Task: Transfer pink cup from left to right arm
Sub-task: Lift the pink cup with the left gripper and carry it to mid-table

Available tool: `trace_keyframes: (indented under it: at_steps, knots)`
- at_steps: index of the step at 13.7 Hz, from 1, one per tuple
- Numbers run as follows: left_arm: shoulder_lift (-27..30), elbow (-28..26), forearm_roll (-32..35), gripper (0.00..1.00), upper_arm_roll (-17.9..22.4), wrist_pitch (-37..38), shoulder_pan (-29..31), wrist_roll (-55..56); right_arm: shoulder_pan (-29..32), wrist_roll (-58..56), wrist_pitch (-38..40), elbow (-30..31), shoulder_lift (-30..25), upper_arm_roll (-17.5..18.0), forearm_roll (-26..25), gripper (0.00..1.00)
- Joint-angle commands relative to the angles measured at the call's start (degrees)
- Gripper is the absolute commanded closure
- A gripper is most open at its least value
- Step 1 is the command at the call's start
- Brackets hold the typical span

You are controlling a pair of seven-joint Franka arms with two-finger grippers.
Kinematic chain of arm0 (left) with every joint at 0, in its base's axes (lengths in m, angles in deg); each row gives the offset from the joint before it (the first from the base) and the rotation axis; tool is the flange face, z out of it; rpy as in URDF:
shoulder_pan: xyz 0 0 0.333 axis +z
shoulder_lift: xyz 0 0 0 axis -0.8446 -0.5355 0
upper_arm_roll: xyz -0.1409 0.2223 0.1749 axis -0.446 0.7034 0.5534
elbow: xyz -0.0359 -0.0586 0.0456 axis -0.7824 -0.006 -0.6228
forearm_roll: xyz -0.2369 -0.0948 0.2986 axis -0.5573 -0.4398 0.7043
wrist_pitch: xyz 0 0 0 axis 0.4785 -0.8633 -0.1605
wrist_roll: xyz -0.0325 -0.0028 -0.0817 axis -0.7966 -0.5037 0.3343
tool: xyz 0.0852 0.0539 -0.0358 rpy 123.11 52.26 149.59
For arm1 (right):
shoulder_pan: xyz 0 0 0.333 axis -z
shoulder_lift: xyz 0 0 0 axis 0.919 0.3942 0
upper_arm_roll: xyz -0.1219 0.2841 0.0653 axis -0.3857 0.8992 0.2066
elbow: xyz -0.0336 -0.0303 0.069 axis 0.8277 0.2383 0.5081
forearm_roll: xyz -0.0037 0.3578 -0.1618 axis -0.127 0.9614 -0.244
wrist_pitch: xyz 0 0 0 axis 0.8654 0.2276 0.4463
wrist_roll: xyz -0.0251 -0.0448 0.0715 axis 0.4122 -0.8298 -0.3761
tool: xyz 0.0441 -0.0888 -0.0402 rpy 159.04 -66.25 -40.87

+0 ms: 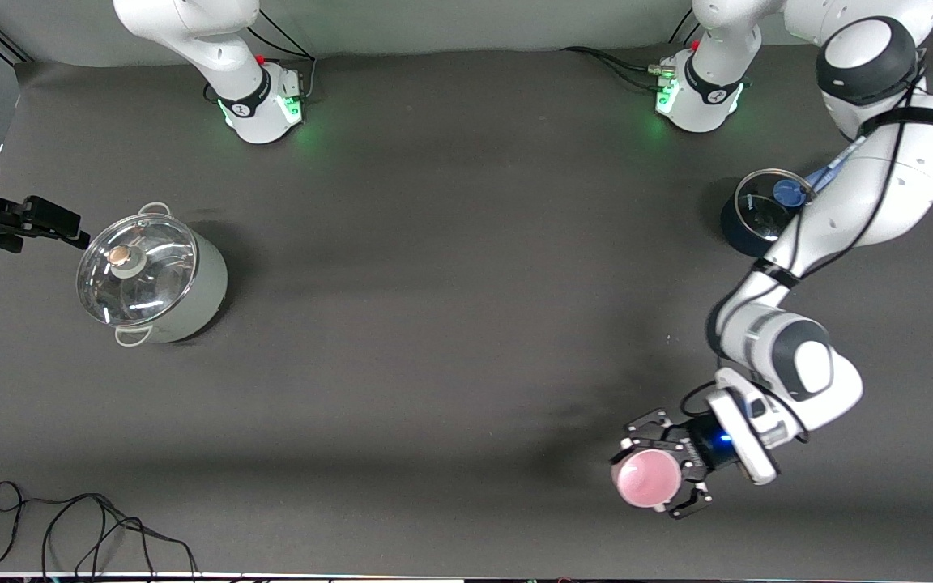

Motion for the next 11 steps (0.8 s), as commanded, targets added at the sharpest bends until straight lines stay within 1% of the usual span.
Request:
trace_keyframes:
  at_steps: [1,2,3,5,7,9,11]
  knots:
    - [1.17,2.50,-0.29,1.00,-2.00,-12.70,-7.30,1.35,-0.18,-0.45,0.02,-1.51,0.37,-0.13,0.81,0.00]
    - [1.17,3.29,-0.29,1.00,-2.79,-17.72,-9.94,1.44,-0.18,-0.45,0.11,-1.51,0.37,-0.13,0.81,0.00]
    - [1.17,4.35,-0.29,1.00,-3.15,-21.25,-12.66,1.61,-0.18,-0.45,0.02,-1.60,0.37,-0.13,0.81,0.00]
    - [1.43,5.58,-0.20,1.00,-3.77,-27.32,-16.63,5.81,-0.18,-0.45,0.02,-1.51,0.37,-0.13,0.81,0.00]
    - [3.80,6.55,-0.12,1.00,-3.95,-34.87,-21.81,10.55,-0.27,-0.36,0.02,-1.60,0.37,-0.13,0.81,0.00]
    - [5.65,7.25,-0.03,1.00,-3.86,-40.24,-25.94,14.08,-0.27,-0.36,-0.07,-2.47,1.41,0.22,0.81,0.00]
    - [6.18,8.05,-0.03,1.00,-3.77,-45.16,-29.99,14.36,-0.36,-0.27,-0.07,-4.92,3.26,0.40,0.90,0.00]
